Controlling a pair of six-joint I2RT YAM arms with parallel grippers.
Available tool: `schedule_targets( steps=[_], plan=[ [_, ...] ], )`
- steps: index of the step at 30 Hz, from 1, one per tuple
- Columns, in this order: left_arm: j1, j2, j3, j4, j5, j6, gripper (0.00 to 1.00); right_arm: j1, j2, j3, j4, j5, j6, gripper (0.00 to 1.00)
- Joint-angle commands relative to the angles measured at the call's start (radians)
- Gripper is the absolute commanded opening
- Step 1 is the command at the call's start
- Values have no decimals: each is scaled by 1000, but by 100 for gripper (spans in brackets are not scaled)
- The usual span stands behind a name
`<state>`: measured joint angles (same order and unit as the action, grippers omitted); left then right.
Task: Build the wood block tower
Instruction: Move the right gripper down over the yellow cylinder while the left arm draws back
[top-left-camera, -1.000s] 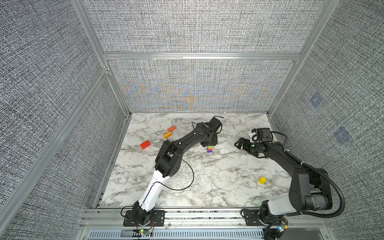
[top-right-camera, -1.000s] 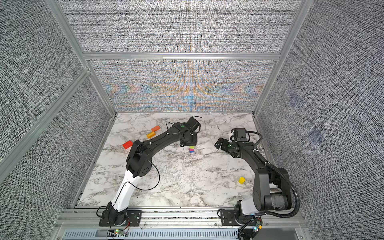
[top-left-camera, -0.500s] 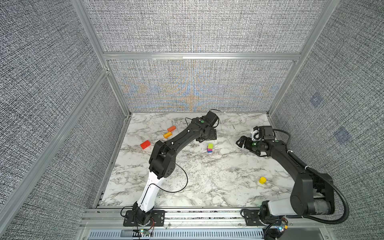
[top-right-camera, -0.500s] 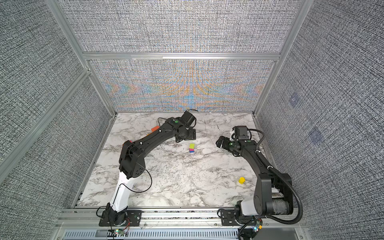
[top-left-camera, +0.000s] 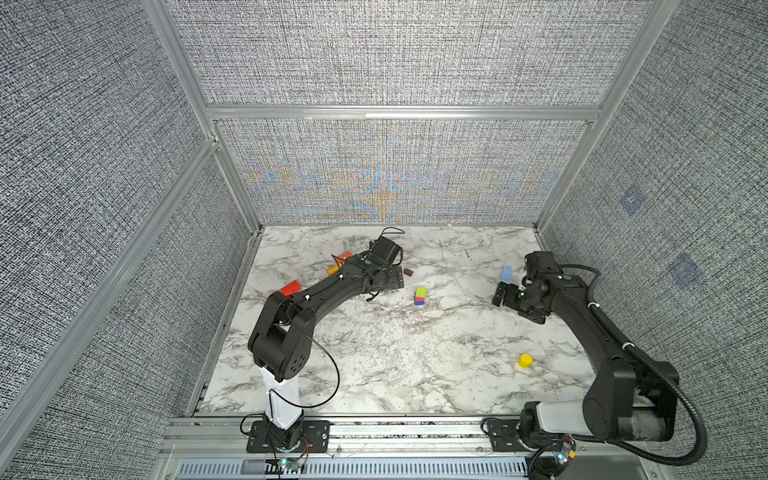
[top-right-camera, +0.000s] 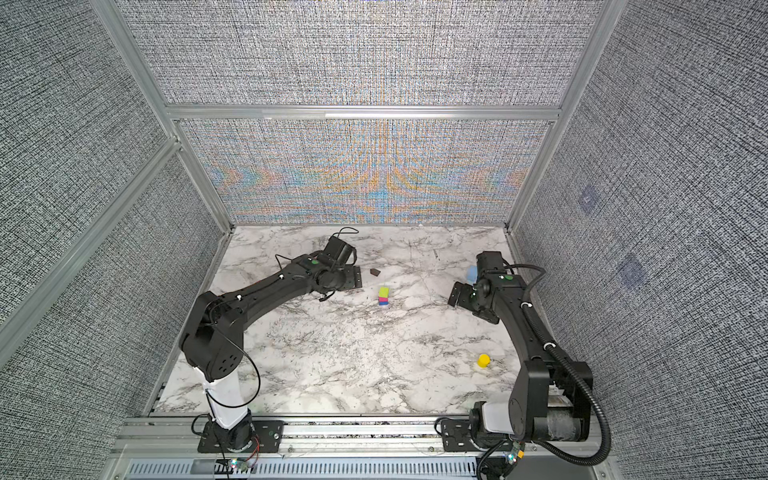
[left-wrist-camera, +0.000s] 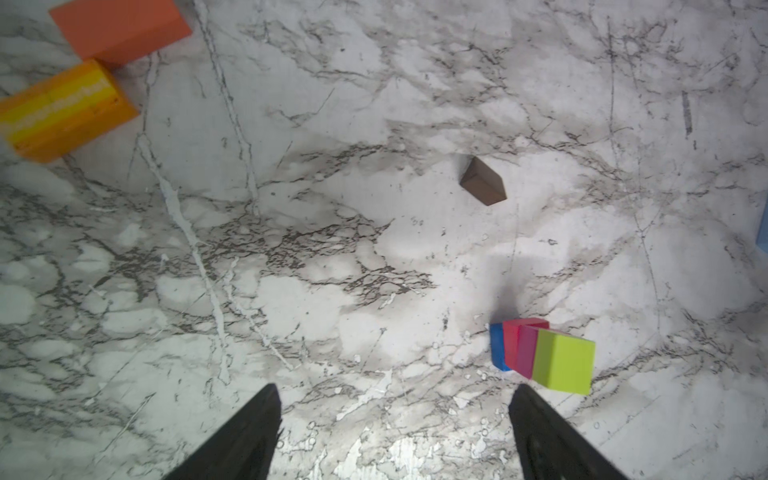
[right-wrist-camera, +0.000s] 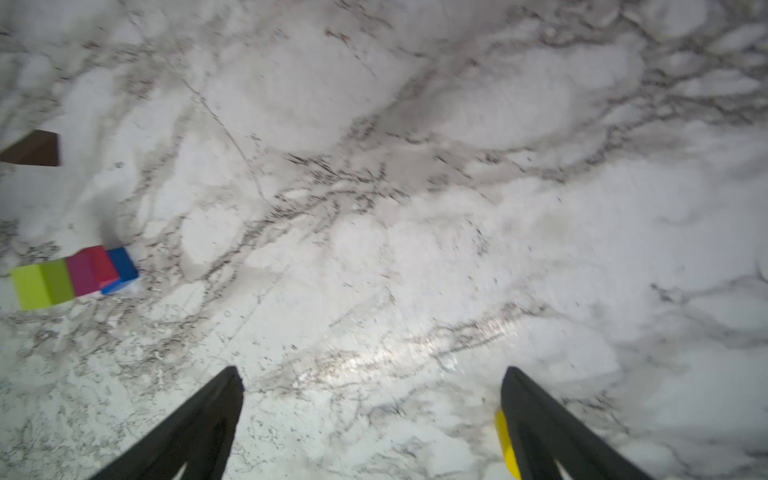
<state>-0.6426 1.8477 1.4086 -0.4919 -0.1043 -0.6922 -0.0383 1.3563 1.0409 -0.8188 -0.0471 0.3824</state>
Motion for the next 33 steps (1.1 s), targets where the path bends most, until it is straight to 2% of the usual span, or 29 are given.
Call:
schedule_targets(
  steps=[1,8,12,15,25,33],
  plan=[
    [10,-28,-62,145,28,14,88,-24,-29,-21,-106,48,44,99],
    [54,-46,-145,196,61,40,88,-101,-72,-105,-145,57,79,96],
    [87,-59,-205,248,95,26,88,-112,-75,-151,-146,89,91,94],
    [110,-64,-230,282,133,11,88,-113,-68,-198,-103,63,110,93],
    [124,-65,-255,302,138,8,87,-114,0,-250,-12,35,122,89],
    [130,-51,-252,300,147,5,87,-114,52,-283,51,24,111,71]
  ],
)
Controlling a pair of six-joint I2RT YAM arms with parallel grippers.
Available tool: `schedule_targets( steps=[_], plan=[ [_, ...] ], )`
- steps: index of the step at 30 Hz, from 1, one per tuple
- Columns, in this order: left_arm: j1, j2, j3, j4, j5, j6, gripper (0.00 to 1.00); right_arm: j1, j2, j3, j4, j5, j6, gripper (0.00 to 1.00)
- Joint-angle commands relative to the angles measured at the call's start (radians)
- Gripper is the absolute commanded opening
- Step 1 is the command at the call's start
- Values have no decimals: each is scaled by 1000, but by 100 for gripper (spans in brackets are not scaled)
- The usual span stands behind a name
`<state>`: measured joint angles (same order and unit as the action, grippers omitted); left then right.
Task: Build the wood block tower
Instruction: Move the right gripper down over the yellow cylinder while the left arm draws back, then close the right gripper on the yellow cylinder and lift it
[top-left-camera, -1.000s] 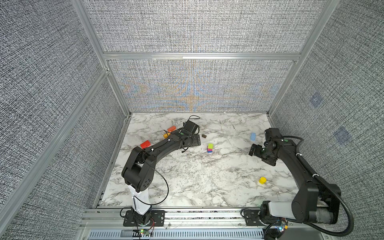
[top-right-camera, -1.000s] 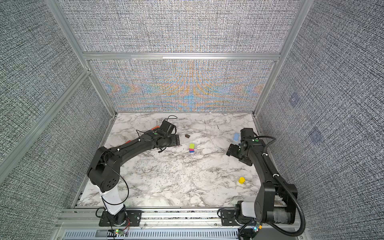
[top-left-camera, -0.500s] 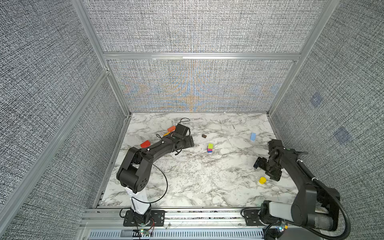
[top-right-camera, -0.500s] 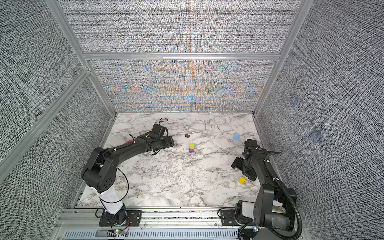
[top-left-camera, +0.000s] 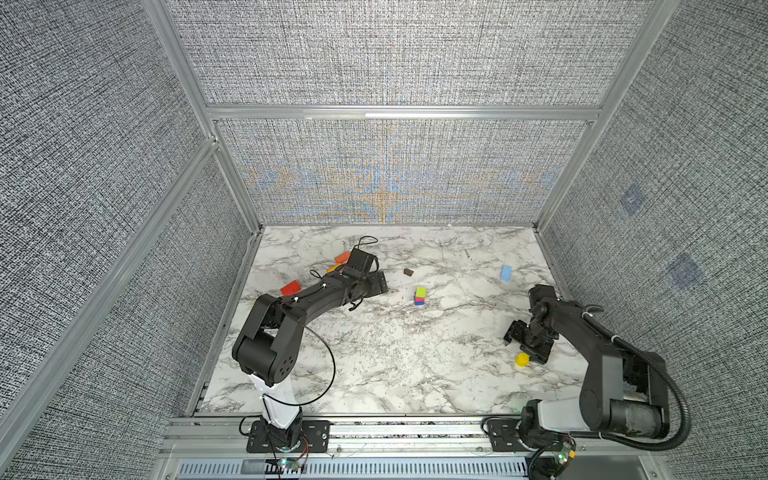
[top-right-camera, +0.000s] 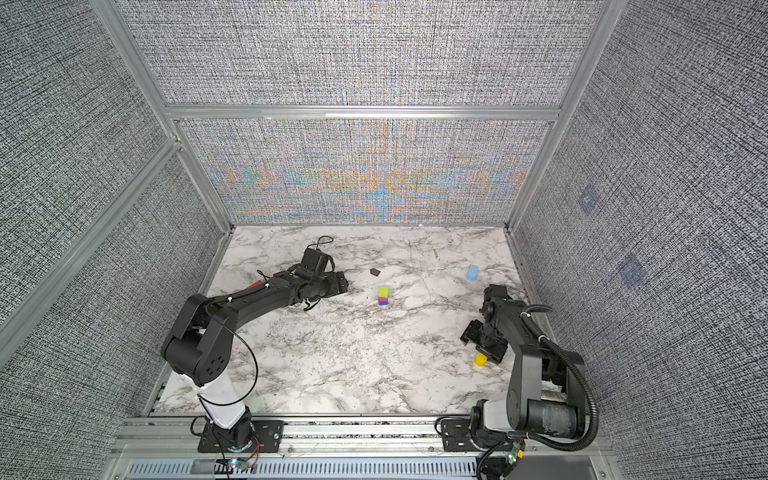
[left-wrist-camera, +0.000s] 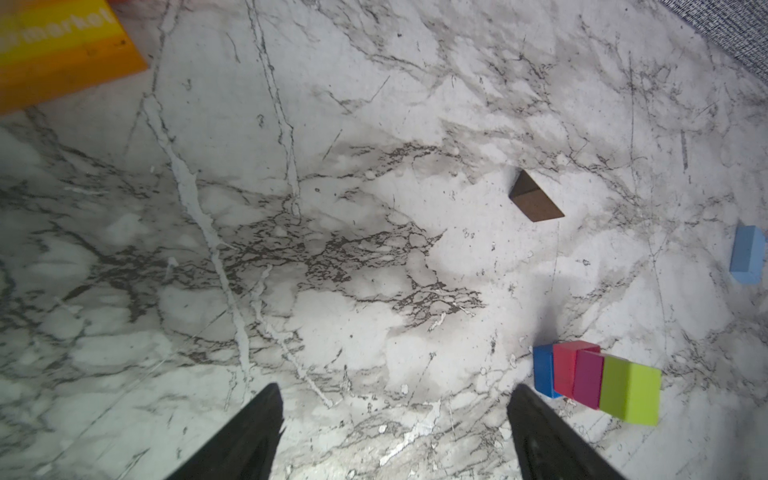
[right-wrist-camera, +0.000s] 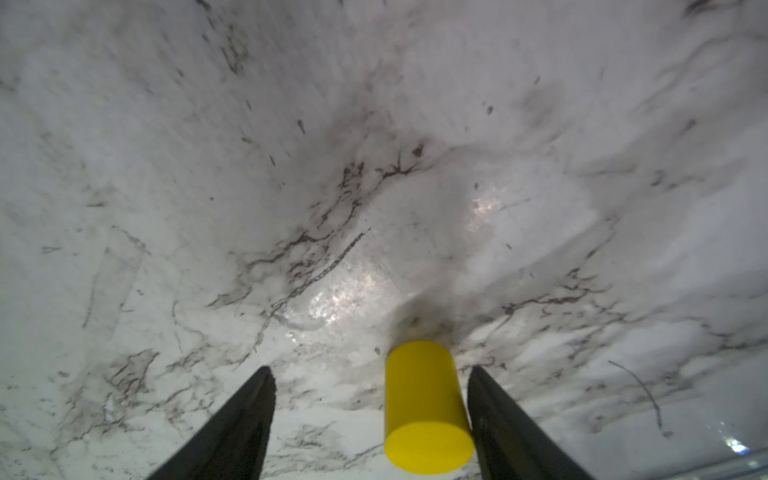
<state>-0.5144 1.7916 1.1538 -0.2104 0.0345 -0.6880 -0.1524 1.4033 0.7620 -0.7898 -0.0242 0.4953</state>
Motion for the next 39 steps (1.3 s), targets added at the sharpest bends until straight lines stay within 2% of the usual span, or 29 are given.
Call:
schedule_targets(
  steps=[1,5,13,15,17,20,24,30,34,39],
  plan=[
    [2,7,3,20,9,1,87,0,6,-4,23,4,-5,69],
    [3,13,4,21,14,-1,87,0,12,-3,29,12,-12,59],
    [5,16,7,21,18,-2,86,5,31,1,24,6,-40,31],
    [4,17,6,22,21,-2,86,12,31,3,19,12,-40,29],
    [7,18,7,20,22,-2,86,20,39,9,11,10,-41,31],
    [7,20,8,20,23,-2,86,43,51,27,-12,28,-38,49],
    [7,20,9,21,28,-2,86,77,55,36,-37,41,-30,58],
    [8,22,9,22,37,-2,86,116,39,28,-49,44,-10,59],
    [8,22,10,21,38,-2,86,148,49,22,-54,50,7,64],
    [8,14,4,19,35,-1,86,174,54,14,-48,54,24,64]
  ],
)
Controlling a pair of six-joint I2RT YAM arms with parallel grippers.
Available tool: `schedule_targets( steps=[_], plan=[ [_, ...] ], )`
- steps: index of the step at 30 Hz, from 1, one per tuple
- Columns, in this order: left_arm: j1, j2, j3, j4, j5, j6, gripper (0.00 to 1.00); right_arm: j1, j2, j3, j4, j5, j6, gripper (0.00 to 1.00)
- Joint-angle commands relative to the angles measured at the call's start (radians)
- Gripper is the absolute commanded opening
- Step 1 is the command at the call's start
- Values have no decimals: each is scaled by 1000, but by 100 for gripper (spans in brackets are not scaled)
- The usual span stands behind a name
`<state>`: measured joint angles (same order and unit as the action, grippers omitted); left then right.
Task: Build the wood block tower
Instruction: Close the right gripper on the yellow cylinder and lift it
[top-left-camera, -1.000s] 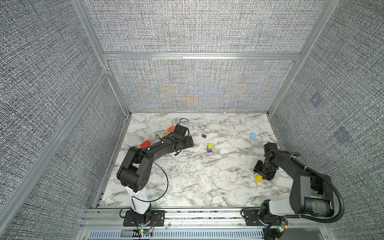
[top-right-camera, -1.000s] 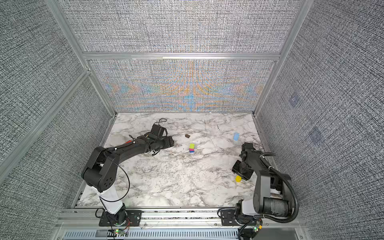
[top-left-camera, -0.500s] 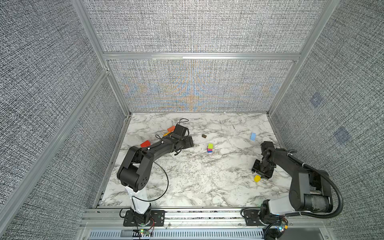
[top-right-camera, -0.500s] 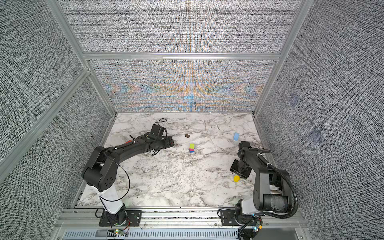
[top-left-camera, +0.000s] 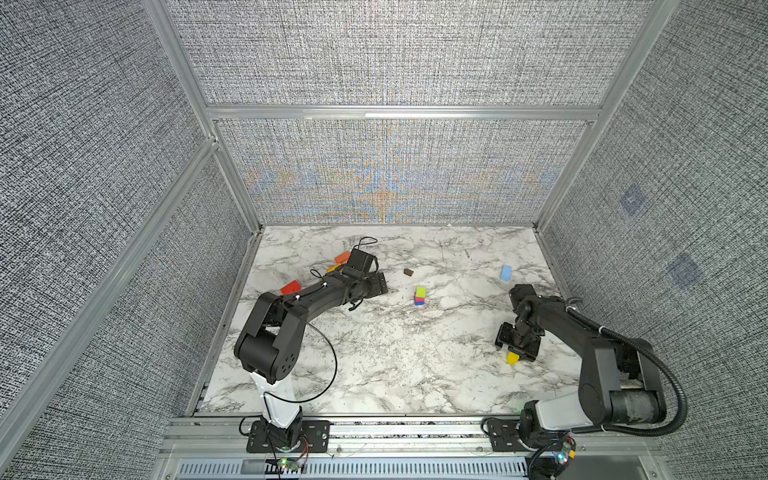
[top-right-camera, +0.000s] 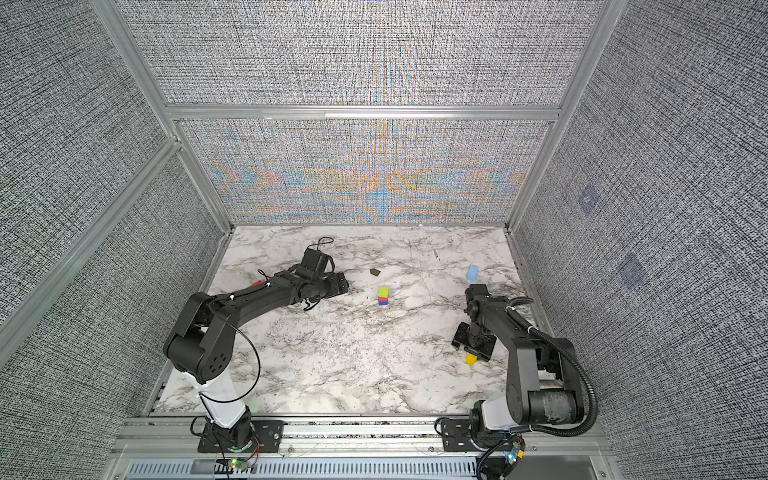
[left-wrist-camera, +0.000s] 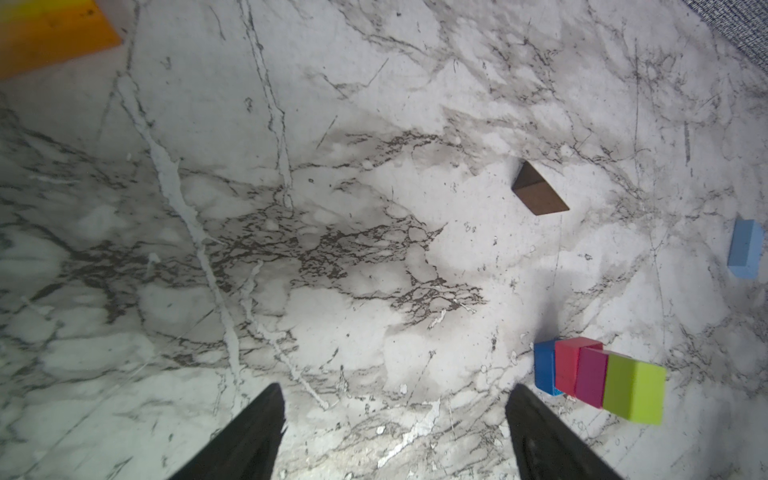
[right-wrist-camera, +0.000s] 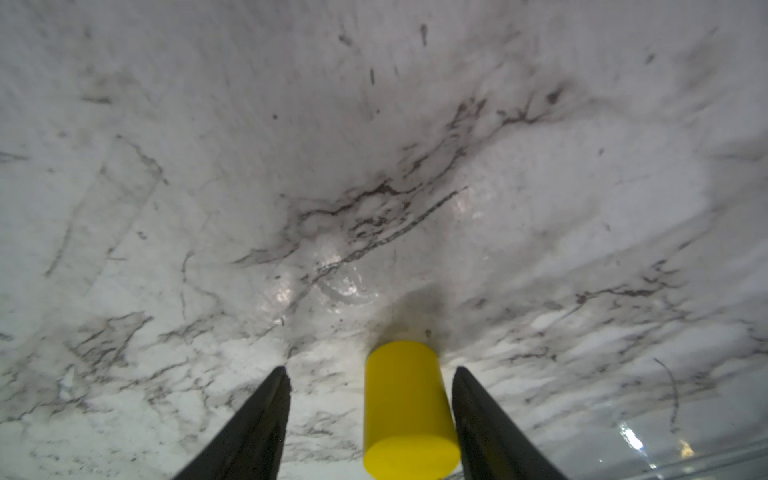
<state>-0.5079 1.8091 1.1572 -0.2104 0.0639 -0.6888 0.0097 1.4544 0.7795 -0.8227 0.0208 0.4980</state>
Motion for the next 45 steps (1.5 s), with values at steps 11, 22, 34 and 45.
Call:
schedule_targets(
  steps=[11,22,34,45],
  plan=[
    [4,1,1,19,11,0,86,77,1,-17,-20,28,53,57],
    [8,1,-4,22,12,-2,86,105,11,-12,-19,54,54,37],
    [22,-23,-5,-3,10,5,86,209,64,66,-27,95,43,17],
    [26,-113,4,-144,-90,33,87,419,267,419,-48,38,-33,16]
  ],
)
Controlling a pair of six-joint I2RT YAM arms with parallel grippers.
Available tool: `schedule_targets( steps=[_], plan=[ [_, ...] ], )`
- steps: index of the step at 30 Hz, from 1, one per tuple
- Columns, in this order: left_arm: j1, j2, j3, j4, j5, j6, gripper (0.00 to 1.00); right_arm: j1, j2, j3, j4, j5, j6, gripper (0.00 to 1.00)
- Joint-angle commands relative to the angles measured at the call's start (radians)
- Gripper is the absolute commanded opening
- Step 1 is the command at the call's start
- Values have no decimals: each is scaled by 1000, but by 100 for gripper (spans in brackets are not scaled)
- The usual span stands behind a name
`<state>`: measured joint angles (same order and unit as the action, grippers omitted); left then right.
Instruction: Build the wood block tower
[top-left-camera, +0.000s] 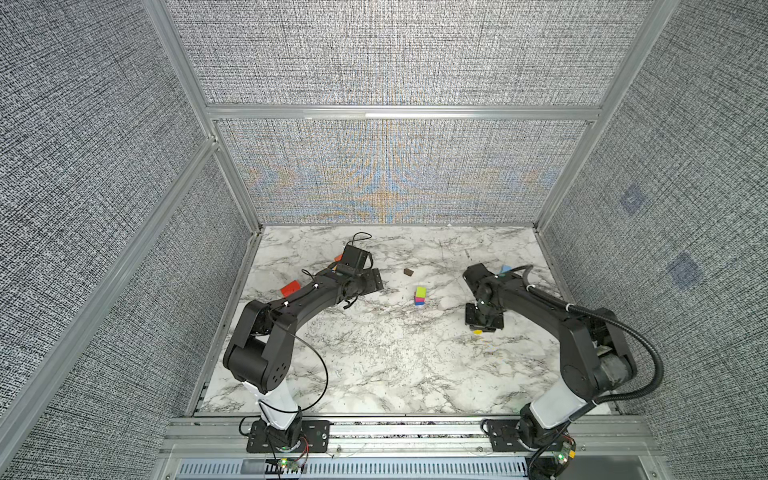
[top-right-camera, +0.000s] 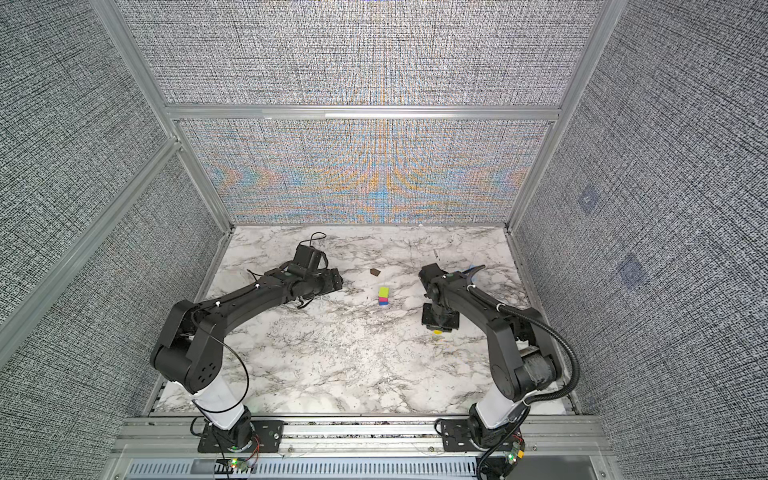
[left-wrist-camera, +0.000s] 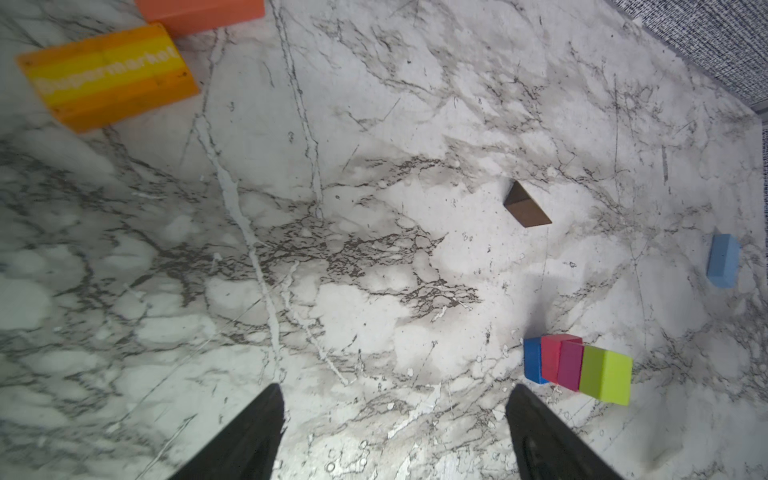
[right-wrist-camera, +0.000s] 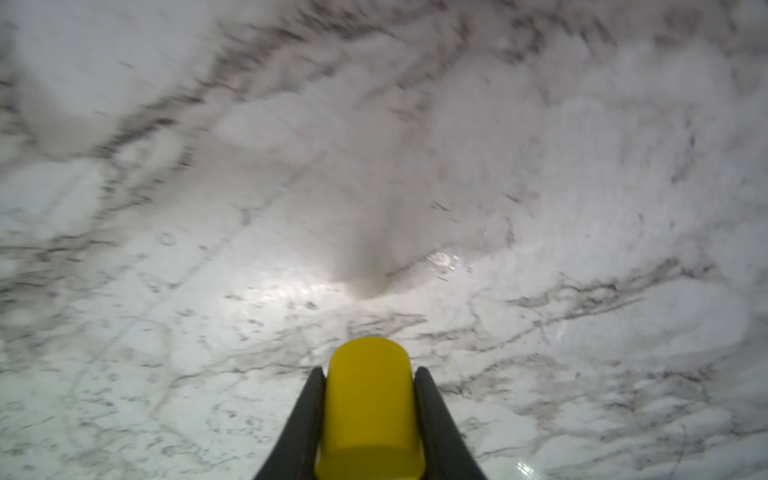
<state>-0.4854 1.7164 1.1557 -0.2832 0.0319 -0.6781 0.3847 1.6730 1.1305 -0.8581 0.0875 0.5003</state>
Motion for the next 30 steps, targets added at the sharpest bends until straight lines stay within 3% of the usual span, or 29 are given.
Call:
schedule_targets(
  steps=[1,9,20,26,30],
  plan=[
    [4,-29,3,-86,-68,20,87,67,79,103,-16,-28,-43,16],
    [14,-179,-73,-205,-176,3,87,245,314,384,-23,-63,-102,17],
    [39,-317,-159,-321,-145,-25,88,320,453,540,-22,-137,-155,19],
    [55,-359,-183,-358,-141,-23,88,346,492,575,-51,-122,-187,29],
    [69,-376,-184,-377,-136,-11,88,359,513,597,-62,-121,-198,43]
  ],
)
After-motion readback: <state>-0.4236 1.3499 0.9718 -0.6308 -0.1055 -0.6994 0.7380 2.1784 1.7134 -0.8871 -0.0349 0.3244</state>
